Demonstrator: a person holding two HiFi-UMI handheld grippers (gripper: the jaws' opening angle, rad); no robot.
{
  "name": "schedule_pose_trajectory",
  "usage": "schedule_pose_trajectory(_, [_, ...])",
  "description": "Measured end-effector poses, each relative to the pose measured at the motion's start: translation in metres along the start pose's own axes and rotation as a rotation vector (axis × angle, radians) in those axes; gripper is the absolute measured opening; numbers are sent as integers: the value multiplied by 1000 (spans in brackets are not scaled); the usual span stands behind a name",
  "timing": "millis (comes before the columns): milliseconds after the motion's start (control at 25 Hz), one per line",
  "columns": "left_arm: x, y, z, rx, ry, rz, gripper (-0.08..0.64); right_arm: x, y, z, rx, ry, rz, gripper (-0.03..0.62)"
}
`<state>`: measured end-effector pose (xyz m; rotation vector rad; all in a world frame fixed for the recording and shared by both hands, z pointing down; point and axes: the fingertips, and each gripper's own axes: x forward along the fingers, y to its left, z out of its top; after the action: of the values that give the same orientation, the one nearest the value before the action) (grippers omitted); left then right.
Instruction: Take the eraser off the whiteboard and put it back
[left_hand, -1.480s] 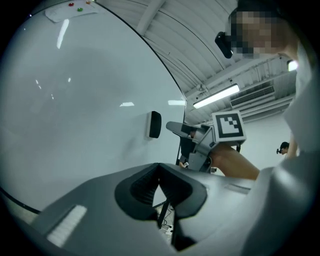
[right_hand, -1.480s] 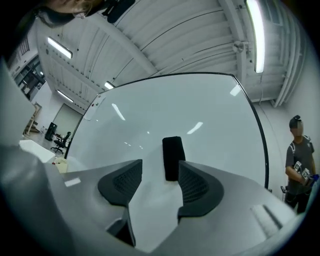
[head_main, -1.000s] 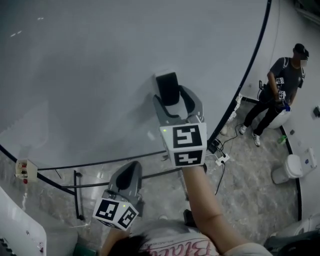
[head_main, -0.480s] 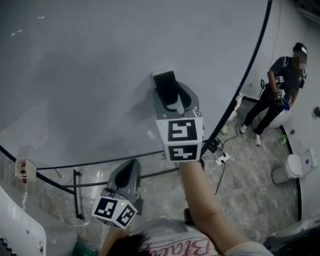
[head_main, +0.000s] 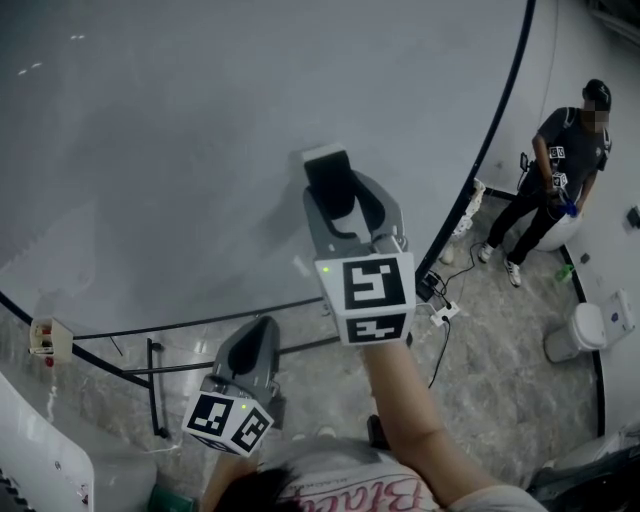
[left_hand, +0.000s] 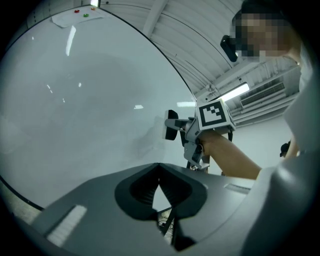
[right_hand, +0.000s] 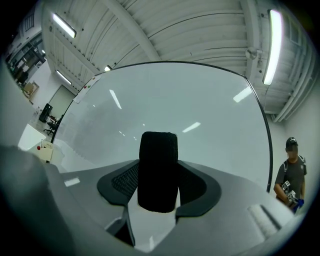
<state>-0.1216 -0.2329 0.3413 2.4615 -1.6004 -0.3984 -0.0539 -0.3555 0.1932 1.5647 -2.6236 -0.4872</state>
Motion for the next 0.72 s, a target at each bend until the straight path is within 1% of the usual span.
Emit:
schedule_pose_trajectory(240, [2, -4, 2, 10, -7, -13, -2, -29, 4, -8, 54, -18, 48, 224])
schedule_pose_trajectory(440, [6, -8, 3, 14, -6, -17, -2, -55, 3, -12, 129, -90, 98, 224])
schedule_pose_trajectory(720, [7, -9, 2, 19, 1, -30, -2, -83, 3, -29, 212, -103, 127, 224])
